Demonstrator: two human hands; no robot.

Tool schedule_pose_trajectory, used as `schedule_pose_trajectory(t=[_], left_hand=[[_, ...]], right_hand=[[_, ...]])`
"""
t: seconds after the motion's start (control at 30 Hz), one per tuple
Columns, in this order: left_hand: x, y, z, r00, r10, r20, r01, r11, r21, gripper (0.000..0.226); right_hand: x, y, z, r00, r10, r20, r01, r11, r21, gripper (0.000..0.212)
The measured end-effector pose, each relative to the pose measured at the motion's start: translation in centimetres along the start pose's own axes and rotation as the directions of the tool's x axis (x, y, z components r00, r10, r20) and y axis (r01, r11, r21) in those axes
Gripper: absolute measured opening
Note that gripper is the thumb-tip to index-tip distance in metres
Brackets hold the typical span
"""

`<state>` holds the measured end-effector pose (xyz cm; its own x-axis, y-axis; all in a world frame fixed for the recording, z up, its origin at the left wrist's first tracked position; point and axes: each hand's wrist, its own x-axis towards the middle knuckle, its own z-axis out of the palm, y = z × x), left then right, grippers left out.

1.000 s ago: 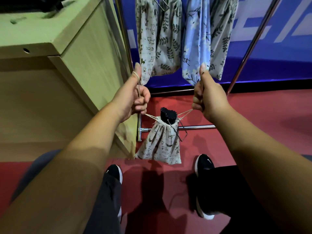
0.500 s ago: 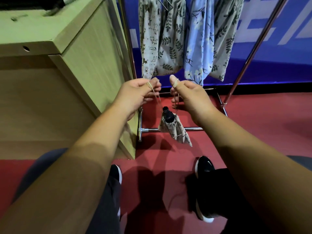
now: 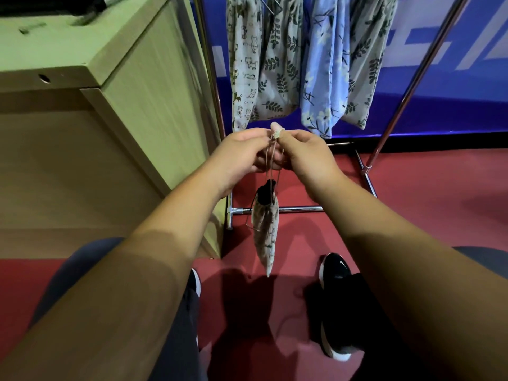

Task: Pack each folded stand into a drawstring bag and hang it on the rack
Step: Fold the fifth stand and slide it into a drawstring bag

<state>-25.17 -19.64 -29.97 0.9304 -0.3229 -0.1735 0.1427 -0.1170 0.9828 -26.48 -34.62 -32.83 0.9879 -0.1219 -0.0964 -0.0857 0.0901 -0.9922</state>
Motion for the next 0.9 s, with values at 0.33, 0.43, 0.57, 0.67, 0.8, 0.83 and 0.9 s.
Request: schedule_pose_trajectory(t=[0.33, 0.43, 0.57, 0.67, 0.8, 0.83, 0.9], left_hand=[[-1.3, 0.8, 0.0, 0.999, -0.011, -0.032, 0.014, 0.997, 0.078, 0.026], [-1.9, 0.9, 0.4, 0.998, -0.001, -0.056, 0.003, 0.999, 0.037, 0.026], [-3.7, 1.5, 0.6, 0.995, 0.029, -0.092, -0.020, 0.995, 0.101, 0.021], [-5.2, 1.4, 0.6, 0.989, 0.104, -0.107, -0.066, 0.946, 0.317, 0.020], [-6.6, 0.5, 1.3, 0.964, 0.205, -0.172, -0.101, 0.873, 0.477, 0.018], [-6.9, 0.4, 1.6, 0.961, 0.216, -0.174, -0.104, 0.863, 0.495, 0.020], [-7.5, 0.5, 2.5, 0.958, 0.236, -0.160, -0.120, 0.841, 0.527, 0.021]], right_hand=[[-1.1, -0.4, -0.1, 0.996, 0.055, 0.075, -0.058, 0.997, 0.040, 0.034], [-2.1, -0.9, 0.2, 0.990, 0.068, 0.125, -0.085, 0.987, 0.133, 0.033], [-3.7, -1.8, -0.7, 0.998, 0.054, 0.039, -0.056, 0.997, 0.044, 0.011], [-5.6, -3.0, -1.9, 0.999, -0.021, 0.047, 0.027, 0.992, -0.121, 0.010], [-8.8, -3.5, -3.0, 0.990, -0.095, 0.103, 0.135, 0.840, -0.525, 0.002], [-9.4, -3.4, -3.3, 0.989, -0.117, 0.089, 0.147, 0.806, -0.574, 0.004], [-10.3, -3.4, -3.7, 0.985, -0.165, 0.056, 0.162, 0.757, -0.633, 0.005]])
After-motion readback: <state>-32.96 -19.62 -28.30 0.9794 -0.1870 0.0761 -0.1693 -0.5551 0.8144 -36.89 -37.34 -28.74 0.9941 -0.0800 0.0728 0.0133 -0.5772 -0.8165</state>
